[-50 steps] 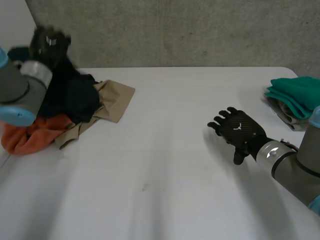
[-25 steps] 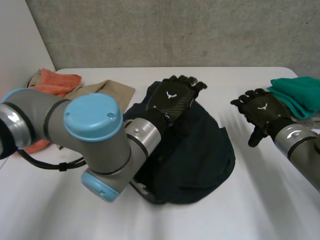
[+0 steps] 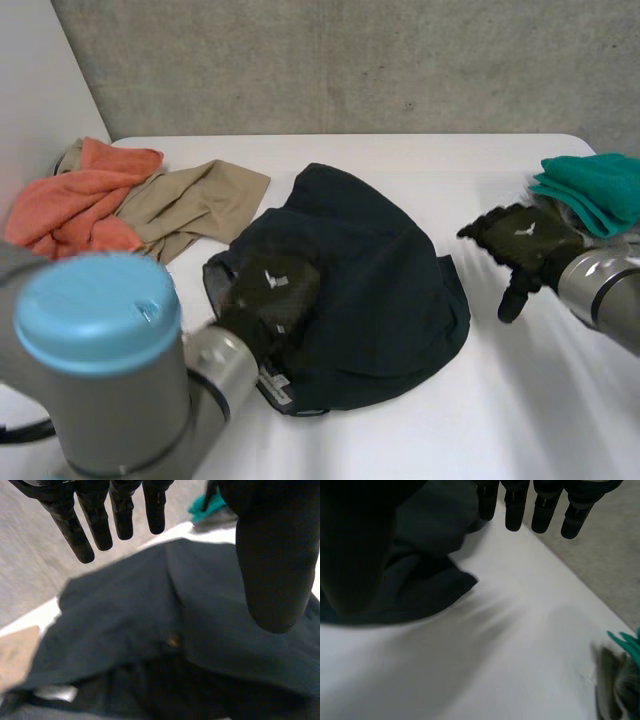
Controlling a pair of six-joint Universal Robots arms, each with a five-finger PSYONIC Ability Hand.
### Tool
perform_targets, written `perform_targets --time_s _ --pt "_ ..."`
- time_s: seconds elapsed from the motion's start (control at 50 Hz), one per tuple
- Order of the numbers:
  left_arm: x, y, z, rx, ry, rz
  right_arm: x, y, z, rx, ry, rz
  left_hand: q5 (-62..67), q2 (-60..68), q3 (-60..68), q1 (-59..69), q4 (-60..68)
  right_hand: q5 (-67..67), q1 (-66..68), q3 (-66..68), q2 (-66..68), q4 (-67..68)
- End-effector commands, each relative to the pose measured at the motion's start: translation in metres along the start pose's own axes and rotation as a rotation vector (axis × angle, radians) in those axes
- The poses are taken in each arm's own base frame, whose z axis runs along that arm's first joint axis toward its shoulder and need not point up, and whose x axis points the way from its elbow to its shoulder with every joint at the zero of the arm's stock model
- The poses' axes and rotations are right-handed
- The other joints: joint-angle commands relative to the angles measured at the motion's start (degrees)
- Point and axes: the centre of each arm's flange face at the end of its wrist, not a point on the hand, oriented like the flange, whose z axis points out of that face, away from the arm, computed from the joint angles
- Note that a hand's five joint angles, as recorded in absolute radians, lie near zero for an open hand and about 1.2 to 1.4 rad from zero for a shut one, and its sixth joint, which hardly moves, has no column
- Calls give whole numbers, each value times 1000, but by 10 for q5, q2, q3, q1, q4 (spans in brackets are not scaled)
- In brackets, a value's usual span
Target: Fold the laundry.
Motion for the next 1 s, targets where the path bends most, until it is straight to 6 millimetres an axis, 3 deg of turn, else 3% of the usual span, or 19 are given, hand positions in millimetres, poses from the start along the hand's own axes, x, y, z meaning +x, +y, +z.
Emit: perform_targets --time_s 0.02,0.12,0.14,0.16,0.18,0.22,0.3,0.32,0.38,0.4,0.46,0.52,0.64,0.72,0.78,0.92,0.94,0.96,1.0 --pt "21 31 9 -68 46 28 -13 11 8 -4 -13 -87 20 11 12 17 17 -25 -31 -20 -25 -20" --pt "23 42 27 -86 38 31 -12 13 9 1 7 -93 113 105 106 110 111 -25 -31 -20 -25 -20" --pt "23 44 31 -90 34 31 -12 13 9 2 8 -94 205 197 198 202 203 -25 -31 -20 -25 -20" --pt "21 42 37 -84 17 31 -13 13 9 1 7 -92 508 499 500 505 505 -25 -31 -20 -25 -20" --pt "19 40 39 -75 0 31 -13 13 9 1 7 -92 654 645 646 651 651 -25 -31 -20 -25 -20" --pt "10 33 44 -57 -55 26 -12 12 8 8 12 -95 655 647 648 652 652 -25 -31 -20 -25 -20" --pt "-33 -12 51 71 -289 58 -11 8 7 25 23 -102 655 647 648 652 652 -25 -31 -20 -25 -20" --pt "-55 -35 49 138 -387 105 -11 7 6 28 24 -104 655 647 648 652 652 -25 -31 -20 -25 -20" --pt "-82 -71 49 262 -503 184 -10 3 3 38 34 -109 655 647 648 652 652 -25 -31 -20 -25 -20" --pt "-99 -96 50 352 -583 246 -11 2 2 41 35 -110 655 647 648 652 652 -25 -31 -20 -25 -20" --pt "-118 -132 50 486 -688 353 -11 -1 -1 51 37 -109 655 647 648 652 652 -25 -31 -20 -25 -20" --pt "-116 -156 49 596 -691 418 -11 -2 -2 56 40 -100 655 647 648 652 652 -25 -31 -20 -25 -20" --pt "-87 -205 44 860 -511 412 -6 -2 0 63 58 -73 655 647 648 652 652 -25 -31 -20 -25 -20" --pt "-49 -191 66 889 -290 335 2 -7 -3 78 107 -38 655 647 648 652 652 -25 -31 -20 -25 -20" --pt "-19 -164 84 851 -103 275 7 -11 -5 92 139 -20 655 647 648 652 652 -25 -31 -20 -25 -20" --pt "54 -75 98 607 312 219 19 -8 -5 88 177 -4 655 647 648 652 652 -25 -31 -20 -25 -20" --pt "61 -68 97 586 344 223 24 -6 -5 80 191 1 600 592 593 597 598 -25 -31 -20 -25 -20" --pt "72 -56 93 549 401 226 26 -5 -5 78 196 3 395 387 387 392 392 -25 -31 -20 -25 -20" --pt "77 -50 90 526 431 228 30 -4 -4 78 205 5 199 190 191 196 196 -25 -31 -20 -25 -20"
